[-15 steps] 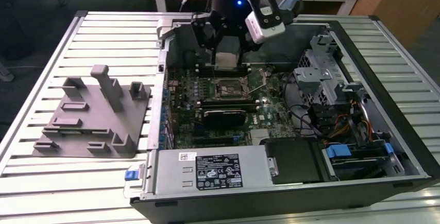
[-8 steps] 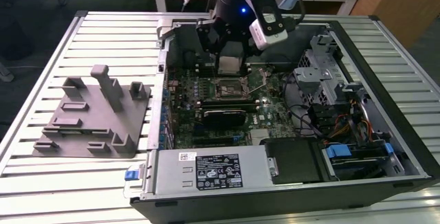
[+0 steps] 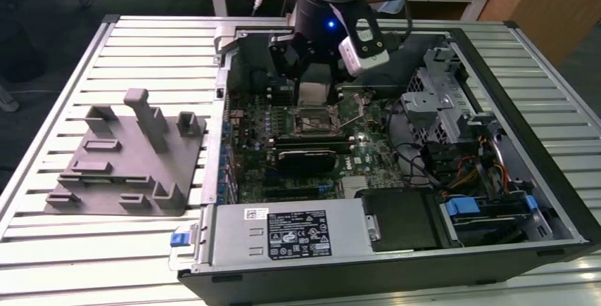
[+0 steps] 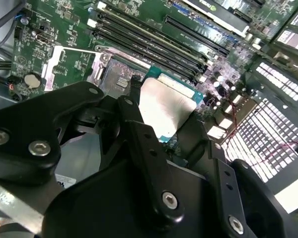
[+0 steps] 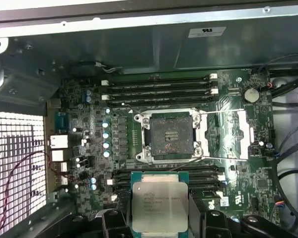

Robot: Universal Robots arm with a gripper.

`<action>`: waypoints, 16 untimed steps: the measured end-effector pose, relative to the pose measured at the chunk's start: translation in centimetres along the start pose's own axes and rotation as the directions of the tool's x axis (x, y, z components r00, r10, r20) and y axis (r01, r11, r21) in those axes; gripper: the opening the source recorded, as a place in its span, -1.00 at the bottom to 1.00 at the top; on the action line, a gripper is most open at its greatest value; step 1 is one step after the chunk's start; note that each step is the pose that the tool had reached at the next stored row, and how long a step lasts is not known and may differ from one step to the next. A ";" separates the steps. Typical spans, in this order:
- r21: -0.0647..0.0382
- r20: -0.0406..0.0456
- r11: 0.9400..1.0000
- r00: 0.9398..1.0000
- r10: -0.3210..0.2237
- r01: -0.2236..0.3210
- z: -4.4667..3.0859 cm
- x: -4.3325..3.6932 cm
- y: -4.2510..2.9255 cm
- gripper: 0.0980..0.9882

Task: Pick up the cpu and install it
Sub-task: 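Pick up the cpu and move it towards the insertion slot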

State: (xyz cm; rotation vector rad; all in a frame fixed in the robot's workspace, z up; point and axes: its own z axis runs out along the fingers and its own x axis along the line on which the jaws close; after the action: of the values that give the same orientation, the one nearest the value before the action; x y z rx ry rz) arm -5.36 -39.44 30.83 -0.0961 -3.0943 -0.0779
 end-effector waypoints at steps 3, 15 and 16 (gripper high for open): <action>0.000 0.002 1.000 1.000 0.000 0.000 0.53 -0.02 0.10 0.00; -0.001 0.024 1.000 1.000 -0.002 0.003 2.25 -0.06 0.54 0.00; -0.001 0.026 1.000 1.000 -0.003 0.003 2.38 -0.07 0.58 0.00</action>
State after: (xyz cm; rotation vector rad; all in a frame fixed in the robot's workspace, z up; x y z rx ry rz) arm -5.36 -38.74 28.47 -0.0935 -3.1202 -0.0797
